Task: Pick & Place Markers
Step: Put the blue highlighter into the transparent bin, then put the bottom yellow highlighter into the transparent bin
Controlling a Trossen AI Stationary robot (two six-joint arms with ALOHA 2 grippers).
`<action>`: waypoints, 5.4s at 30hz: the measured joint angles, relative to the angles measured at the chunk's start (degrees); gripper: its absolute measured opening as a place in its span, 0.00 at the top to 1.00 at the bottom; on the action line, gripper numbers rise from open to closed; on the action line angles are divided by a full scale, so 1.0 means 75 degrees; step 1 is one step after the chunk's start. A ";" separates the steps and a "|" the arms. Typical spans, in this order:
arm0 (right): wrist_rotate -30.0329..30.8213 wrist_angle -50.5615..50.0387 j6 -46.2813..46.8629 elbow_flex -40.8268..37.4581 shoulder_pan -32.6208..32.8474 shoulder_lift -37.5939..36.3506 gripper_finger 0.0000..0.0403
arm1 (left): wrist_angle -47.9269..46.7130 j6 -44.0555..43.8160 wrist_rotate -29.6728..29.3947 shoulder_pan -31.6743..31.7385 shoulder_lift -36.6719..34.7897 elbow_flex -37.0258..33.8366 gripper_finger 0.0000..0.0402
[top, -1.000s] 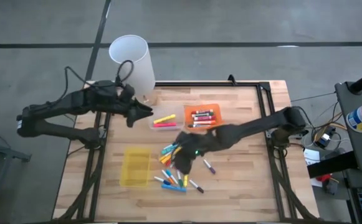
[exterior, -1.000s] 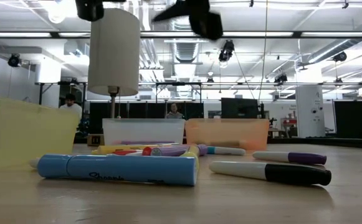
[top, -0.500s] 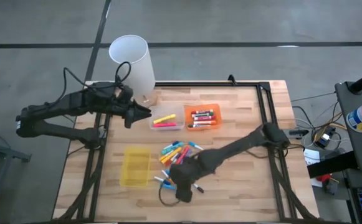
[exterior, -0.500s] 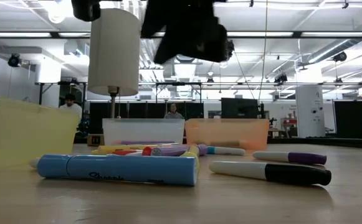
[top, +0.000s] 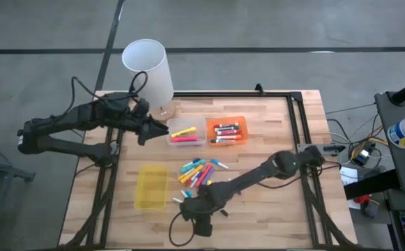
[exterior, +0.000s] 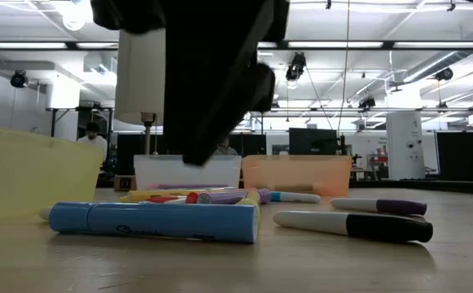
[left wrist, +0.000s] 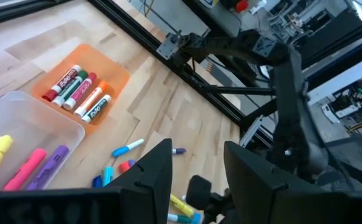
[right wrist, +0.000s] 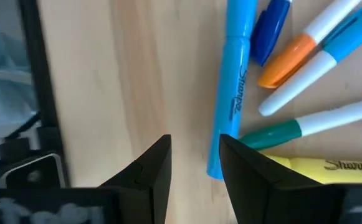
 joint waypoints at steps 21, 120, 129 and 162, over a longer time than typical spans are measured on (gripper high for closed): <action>-0.0052 0.0348 -0.0602 -0.0426 -0.0120 0.0186 0.68 | 0.0009 -0.0242 0.0080 -0.0006 -0.0215 0.0003 0.66; 0.1964 -0.0534 -0.4143 -0.0402 -0.4835 -0.0878 0.62 | 0.0356 -0.0863 0.0564 -0.0009 -0.0221 0.0012 0.66; 0.1921 -0.0980 -0.3368 -0.0402 -0.4680 -0.1589 0.47 | 0.0333 -0.0846 0.0565 -0.0009 -0.0221 0.0012 0.66; 0.0476 -0.1797 0.4546 -0.0887 -0.2228 -0.2670 0.47 | 0.0326 -0.0418 0.0558 -0.0012 0.0304 0.0012 0.66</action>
